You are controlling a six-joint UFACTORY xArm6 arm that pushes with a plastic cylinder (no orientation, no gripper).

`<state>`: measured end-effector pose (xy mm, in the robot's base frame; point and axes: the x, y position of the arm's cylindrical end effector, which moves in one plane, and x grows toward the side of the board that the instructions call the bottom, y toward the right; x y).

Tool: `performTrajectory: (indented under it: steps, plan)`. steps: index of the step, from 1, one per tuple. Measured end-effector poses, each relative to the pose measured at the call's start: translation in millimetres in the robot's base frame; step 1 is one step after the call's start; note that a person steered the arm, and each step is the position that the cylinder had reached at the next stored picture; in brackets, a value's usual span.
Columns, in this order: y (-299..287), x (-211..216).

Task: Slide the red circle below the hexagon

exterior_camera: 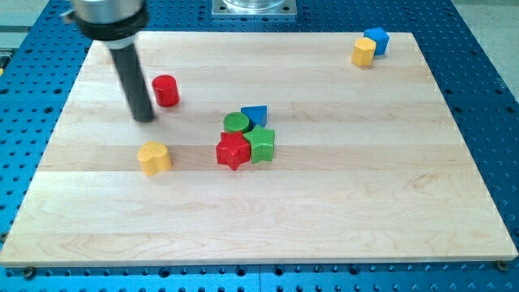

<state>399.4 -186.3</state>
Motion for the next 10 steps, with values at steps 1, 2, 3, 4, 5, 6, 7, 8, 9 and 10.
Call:
performTrajectory:
  steps: [1,2,3,4,5,6,7,8,9,10]
  plan:
    - [53,-28]
    - [149,-34]
    - [70,-7]
    - [-3,-8]
    - [-18,-45]
    - [75,-81]
    - [192,-83]
    - [178,-94]
    - [162,-59]
    - [188,-33]
